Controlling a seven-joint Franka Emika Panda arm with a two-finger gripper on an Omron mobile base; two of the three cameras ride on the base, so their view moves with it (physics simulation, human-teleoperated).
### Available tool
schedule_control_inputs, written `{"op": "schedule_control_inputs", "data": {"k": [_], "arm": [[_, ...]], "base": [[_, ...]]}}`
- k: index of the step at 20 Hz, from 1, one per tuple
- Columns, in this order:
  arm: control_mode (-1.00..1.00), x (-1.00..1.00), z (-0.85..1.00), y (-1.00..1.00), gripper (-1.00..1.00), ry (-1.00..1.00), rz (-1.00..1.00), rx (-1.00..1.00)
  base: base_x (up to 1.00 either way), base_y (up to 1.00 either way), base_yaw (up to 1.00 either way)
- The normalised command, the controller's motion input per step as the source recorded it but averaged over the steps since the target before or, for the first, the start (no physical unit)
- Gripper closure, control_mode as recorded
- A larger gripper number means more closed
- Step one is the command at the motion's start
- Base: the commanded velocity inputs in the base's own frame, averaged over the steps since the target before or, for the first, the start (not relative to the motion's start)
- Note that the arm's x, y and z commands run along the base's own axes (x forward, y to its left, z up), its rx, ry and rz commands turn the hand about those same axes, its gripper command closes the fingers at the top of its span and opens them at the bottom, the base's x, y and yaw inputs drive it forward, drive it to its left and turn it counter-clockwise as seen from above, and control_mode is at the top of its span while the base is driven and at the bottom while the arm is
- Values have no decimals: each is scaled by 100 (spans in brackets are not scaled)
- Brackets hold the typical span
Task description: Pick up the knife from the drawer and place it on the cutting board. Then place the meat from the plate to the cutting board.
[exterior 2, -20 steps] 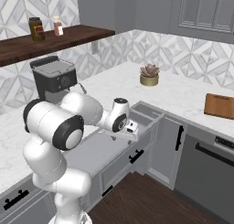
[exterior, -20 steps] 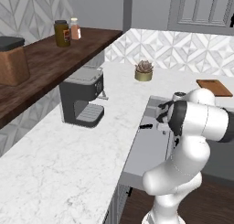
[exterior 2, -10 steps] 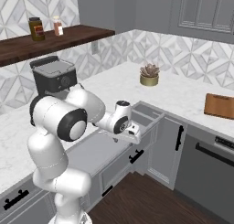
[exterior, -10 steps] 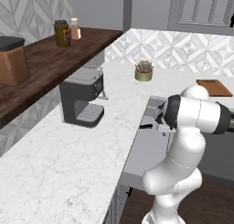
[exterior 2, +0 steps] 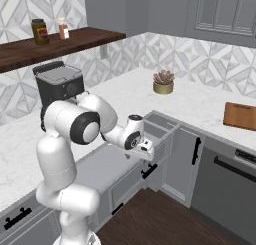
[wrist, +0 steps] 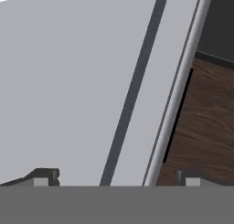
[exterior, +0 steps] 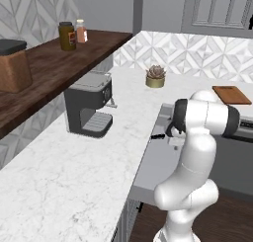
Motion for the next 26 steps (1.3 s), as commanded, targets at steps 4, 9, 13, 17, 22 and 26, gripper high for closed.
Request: {"op": "schedule_control_inputs", "data": {"k": [4, 9, 13, 17, 22, 26], "arm": [[-100, 2, -32, -5, -100, 1, 0, 0], [-100, -8, -33, -28, -100, 1, 0, 0], [-100, -59, -15, -75, -100, 7, 0, 1], [-100, -80, -15, -99, -100, 5, 0, 3], [-100, -56, -1, -86, -100, 0, 0, 2], [-100, -26, 45, -19, -100, -6, 0, 5]], "base": [[0, 0, 0], [0, 0, 0], [0, 0, 0], [0, 0, 0], [0, 0, 0], [0, 0, 0]]}}
